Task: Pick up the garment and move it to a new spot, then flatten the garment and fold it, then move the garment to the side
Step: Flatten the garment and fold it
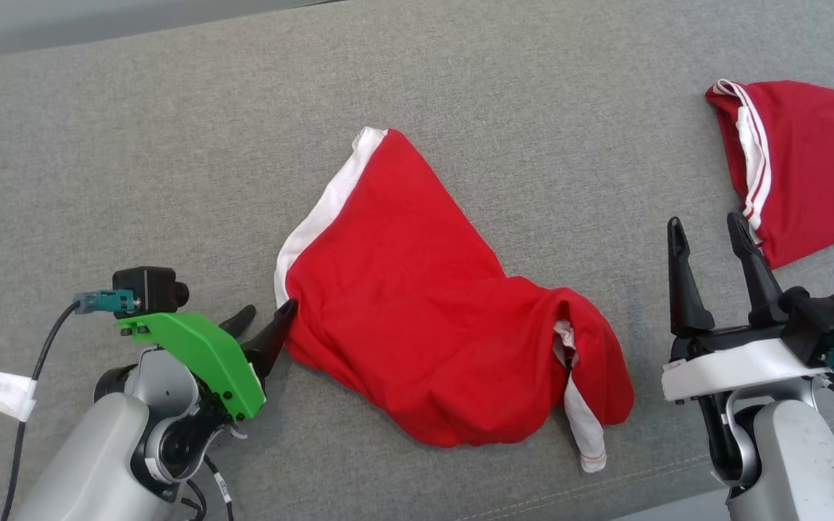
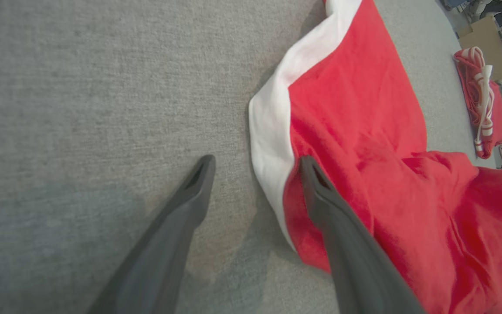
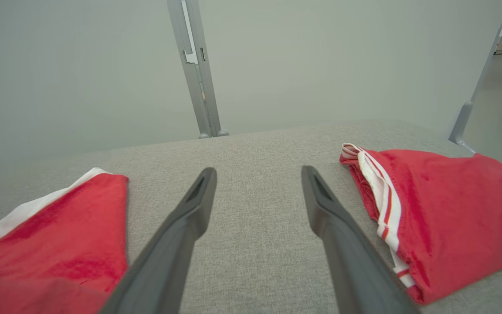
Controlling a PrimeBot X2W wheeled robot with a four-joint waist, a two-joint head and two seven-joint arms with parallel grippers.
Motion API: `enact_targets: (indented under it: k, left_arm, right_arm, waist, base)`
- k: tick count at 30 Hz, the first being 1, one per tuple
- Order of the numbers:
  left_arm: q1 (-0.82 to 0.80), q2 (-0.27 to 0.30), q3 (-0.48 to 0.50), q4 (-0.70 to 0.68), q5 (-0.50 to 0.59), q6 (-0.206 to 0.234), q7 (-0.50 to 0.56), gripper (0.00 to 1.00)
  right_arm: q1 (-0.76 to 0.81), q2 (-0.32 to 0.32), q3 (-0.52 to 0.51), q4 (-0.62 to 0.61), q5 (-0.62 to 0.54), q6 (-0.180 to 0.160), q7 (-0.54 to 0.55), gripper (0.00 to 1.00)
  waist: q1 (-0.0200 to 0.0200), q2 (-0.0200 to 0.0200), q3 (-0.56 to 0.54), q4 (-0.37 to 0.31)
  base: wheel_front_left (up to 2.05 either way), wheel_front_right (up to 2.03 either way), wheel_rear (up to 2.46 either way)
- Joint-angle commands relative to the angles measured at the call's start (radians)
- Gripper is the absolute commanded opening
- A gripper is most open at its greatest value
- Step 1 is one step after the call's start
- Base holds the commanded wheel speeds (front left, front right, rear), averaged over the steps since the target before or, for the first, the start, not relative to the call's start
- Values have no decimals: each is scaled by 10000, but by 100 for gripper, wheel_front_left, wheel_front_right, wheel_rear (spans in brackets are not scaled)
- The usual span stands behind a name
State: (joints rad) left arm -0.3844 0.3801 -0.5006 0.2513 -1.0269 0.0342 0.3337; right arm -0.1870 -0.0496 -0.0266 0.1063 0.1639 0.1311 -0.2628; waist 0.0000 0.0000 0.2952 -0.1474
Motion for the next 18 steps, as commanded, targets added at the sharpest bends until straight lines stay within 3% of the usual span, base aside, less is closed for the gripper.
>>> enact_targets:
  k: [1,5,6,7,8,14,18]
  left_arm:
    - [-136,-78,-46,102,-171,-141,66,100]
    - [-121,-74,-142,286,-156,-334,156,100]
    - [-115,-82,-182,334,-161,-372,190,49]
    - [-107,-103,-238,361,-182,-432,237,31]
    - [-101,-127,-294,375,-201,-477,287,0]
    - [-216,-43,-527,201,-39,-734,423,0]
    - [-559,178,-380,-150,134,-595,343,0]
  right_arm:
    - [24,-22,-66,-6,21,-7,-26,100]
    - [49,-23,-134,-22,30,-7,-26,100]
    - [50,-20,-139,-29,34,-7,-26,100]
    - [51,-20,-155,-30,51,-7,-26,100]
    - [49,-20,-166,-30,59,-7,-26,100]
    - [-4,-20,-166,10,128,-7,-26,100]
    - [-55,-21,-120,7,198,-7,-26,100]
  waist:
    - [0,0,54,-101]
    - [0,0,98,-182]
    - [0,0,108,-206]
    - [0,0,116,-225]
    - [0,0,123,-239]
    - [0,0,146,-255]
    - [0,0,164,-253]
  base:
    - [0,0,0]
    - [0,0,0]
    - [0,0,0]
    - [0,0,0]
    - [0,0,0]
    - [0,0,0]
    - [0,0,0]
